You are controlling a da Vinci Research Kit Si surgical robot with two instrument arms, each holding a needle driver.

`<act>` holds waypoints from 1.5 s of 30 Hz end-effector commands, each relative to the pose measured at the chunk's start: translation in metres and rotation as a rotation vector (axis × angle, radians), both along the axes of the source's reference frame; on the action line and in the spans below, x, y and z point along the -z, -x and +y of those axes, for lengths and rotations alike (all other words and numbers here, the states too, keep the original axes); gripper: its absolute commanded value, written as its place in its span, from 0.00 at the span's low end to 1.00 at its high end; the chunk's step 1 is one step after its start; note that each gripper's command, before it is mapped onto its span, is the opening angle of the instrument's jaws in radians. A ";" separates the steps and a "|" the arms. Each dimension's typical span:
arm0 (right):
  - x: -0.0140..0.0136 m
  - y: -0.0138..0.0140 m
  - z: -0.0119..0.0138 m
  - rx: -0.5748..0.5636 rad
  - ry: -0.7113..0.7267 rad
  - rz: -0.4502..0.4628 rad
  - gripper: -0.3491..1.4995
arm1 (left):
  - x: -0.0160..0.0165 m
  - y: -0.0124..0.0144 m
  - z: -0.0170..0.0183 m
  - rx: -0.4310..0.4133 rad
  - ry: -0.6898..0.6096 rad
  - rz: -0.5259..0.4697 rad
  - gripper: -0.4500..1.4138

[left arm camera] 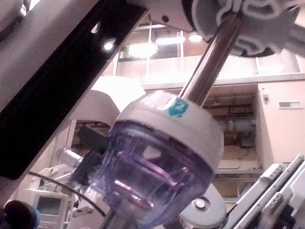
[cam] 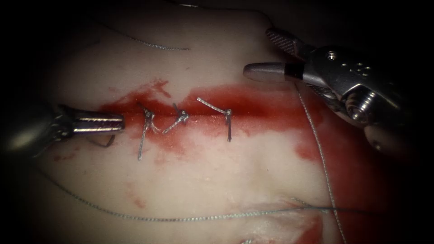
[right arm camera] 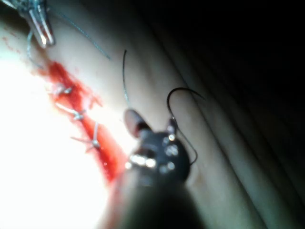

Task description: Wound Closure

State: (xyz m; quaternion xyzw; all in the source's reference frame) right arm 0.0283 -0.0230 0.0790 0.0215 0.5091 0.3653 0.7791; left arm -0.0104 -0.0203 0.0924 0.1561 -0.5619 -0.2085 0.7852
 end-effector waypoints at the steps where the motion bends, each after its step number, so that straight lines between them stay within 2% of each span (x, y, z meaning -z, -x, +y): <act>1: 0.0000 -0.0009 0.0008 0.009 0.001 0.009 0.93 | 0.0003 -0.0001 0.0013 0.010 -0.022 -0.001 0.00; 2: 0.0000 -0.0010 0.0007 0.006 -0.003 0.011 0.93 | 0.0003 -0.0005 0.0015 0.008 -0.029 0.003 0.00; 3: 0.0000 -0.0011 0.0007 0.006 -0.003 0.011 0.93 | 0.0002 -0.0009 0.0018 0.009 -0.041 0.011 0.08; 4: 0.0000 -0.0012 0.0006 0.006 -0.002 0.011 0.93 | 0.0001 -0.0010 0.0020 0.011 -0.047 0.015 0.23; 6: 0.0001 -0.0013 0.0005 0.005 -0.002 0.010 0.93 | -0.0002 -0.0012 0.0023 0.042 -0.129 0.015 0.59; 7: 0.0001 -0.0014 0.0005 0.004 -0.002 0.010 0.93 | -0.0002 -0.0012 0.0024 0.056 -0.162 0.018 0.68; 11: 0.0001 -0.0017 0.0003 0.012 -0.004 0.015 0.94 | 0.0001 -0.0011 0.0025 0.019 -0.199 0.004 0.79; 12: 0.0000 -0.0017 0.0002 0.012 -0.004 0.015 0.94 | 0.0002 -0.0010 0.0026 0.013 -0.184 0.004 0.84; 13: 0.0000 -0.0017 0.0002 0.013 -0.003 0.015 0.94 | 0.0006 -0.0008 0.0031 -0.026 -0.086 0.003 0.93; 18: -0.0001 -0.0017 0.0001 0.013 -0.001 0.015 0.94 | 0.0014 -0.0005 0.0039 -0.054 -0.023 -0.002 0.93; 20: -0.0001 -0.0017 0.0000 0.014 -0.001 0.015 0.94 | 0.0016 -0.0003 0.0042 -0.079 0.050 -0.002 0.95; 22: 0.0000 -0.0017 -0.0001 0.014 0.000 0.015 0.94 | 0.0017 0.0001 0.0043 -0.071 0.062 0.006 0.98; 45: 0.0003 -0.0026 -0.0007 0.041 -0.010 0.032 0.94 | 0.0010 0.0011 0.0034 -0.063 0.068 0.015 0.99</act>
